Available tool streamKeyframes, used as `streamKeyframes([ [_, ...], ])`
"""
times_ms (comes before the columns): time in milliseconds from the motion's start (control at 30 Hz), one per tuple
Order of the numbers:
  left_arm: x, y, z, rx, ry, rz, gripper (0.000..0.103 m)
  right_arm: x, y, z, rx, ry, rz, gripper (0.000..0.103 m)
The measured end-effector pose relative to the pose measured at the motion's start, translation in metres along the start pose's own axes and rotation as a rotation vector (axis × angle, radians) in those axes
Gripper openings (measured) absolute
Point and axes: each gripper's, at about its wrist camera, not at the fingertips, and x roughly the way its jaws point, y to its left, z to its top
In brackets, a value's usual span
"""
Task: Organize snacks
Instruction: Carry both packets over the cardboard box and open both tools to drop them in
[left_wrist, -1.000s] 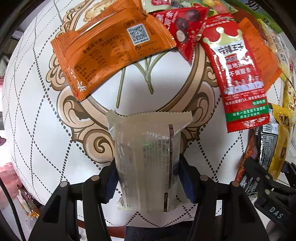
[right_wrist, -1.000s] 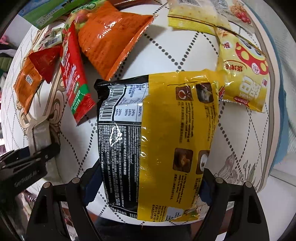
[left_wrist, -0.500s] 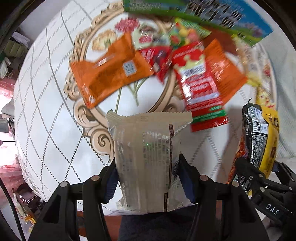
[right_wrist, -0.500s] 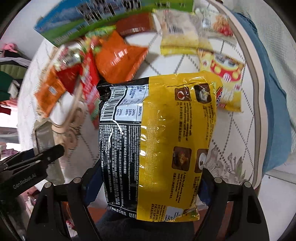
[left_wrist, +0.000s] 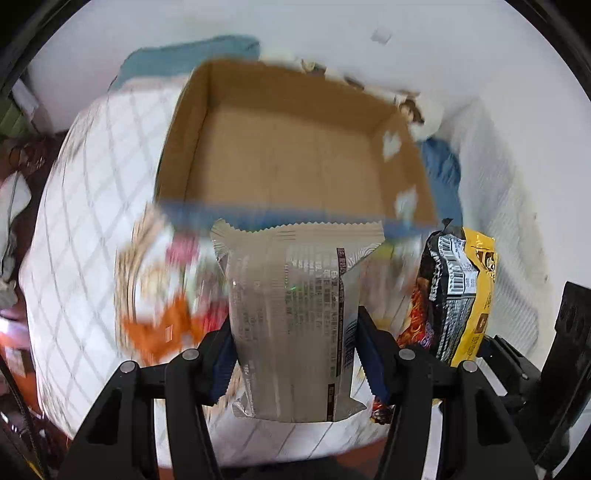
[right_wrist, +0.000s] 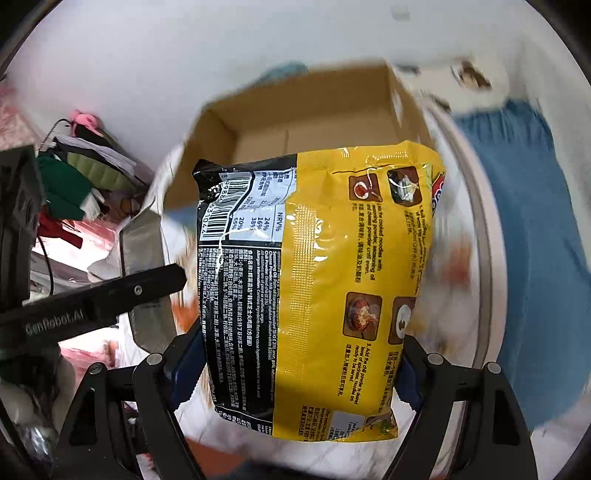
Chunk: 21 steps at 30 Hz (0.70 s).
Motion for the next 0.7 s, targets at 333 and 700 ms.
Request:
streamKeyframes([
  [333,0.078,0.004,0.175,0.032,0.089,0.067,0.056,0.089,-0.004,0.174,-0.046,0.002,-0.058,0.086],
  [700,0.162,0.013,0.224,0.035,0.220,0.122,0.057,0.206,-0.025,0.240,-0.059,0.169,-0.079,0.087],
])
